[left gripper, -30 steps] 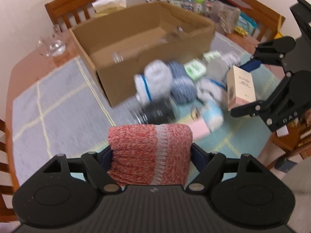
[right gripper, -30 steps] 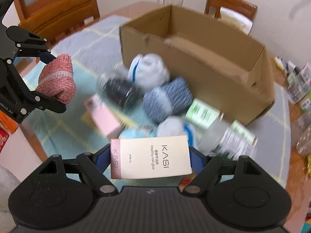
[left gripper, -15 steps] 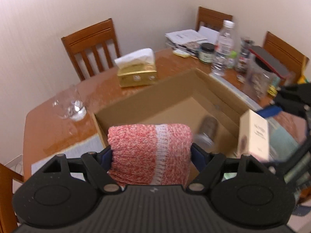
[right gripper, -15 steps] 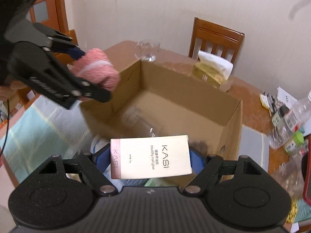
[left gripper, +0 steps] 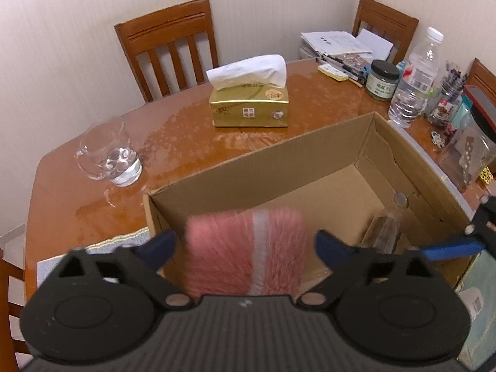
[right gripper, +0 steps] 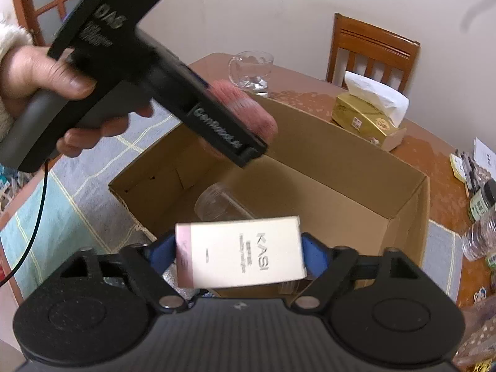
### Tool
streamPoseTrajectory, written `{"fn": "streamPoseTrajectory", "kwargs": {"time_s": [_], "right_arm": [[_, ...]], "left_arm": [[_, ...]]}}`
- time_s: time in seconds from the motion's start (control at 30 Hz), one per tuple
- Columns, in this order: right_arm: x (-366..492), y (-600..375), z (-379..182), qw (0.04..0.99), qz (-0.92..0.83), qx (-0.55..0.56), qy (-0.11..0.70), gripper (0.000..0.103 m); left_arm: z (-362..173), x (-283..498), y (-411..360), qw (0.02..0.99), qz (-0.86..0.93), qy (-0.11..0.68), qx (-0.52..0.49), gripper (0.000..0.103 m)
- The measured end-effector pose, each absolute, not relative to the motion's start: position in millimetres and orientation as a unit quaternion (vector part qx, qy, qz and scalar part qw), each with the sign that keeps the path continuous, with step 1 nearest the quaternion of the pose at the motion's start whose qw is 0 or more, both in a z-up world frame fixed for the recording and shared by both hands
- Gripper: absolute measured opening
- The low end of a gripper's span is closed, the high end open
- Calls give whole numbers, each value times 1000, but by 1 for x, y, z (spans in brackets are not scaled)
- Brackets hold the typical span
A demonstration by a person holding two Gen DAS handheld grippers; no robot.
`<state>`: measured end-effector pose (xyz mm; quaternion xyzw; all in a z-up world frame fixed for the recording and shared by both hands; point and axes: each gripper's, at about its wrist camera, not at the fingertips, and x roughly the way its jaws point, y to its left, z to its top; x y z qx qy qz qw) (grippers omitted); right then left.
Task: Organize objects
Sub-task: 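Carry the sock and KASI box into the cardboard box and open both tools, then move both tools back from the box toward the pile of items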
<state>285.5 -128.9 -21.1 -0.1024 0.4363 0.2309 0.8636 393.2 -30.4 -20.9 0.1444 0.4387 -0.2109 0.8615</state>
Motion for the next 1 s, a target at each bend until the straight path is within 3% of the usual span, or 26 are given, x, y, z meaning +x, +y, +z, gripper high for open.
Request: {"fn": "streamPoseTrajectory", "kwargs": {"time_s": [0.03, 0.07, 0.57, 0.8, 1.0], "right_arm": [[284, -128, -21, 865, 231, -106, 434, 102], [282, -128, -21, 866, 232, -107, 430, 103], [238, -136, -1, 886, 213, -95, 401, 103], [190, -134, -2, 897, 180, -72, 397, 103], [157, -136, -18, 894, 176, -54, 410, 103]], "left_arm": [[-20, 391, -31, 865, -212, 431, 147, 100], [-18, 389, -31, 866, -213, 426, 150, 100], [18, 322, -4, 874, -248, 402, 116, 101], [22, 260, 10, 880, -267, 364, 149, 102], [8, 219, 17, 877, -261, 378, 144, 102]]}}
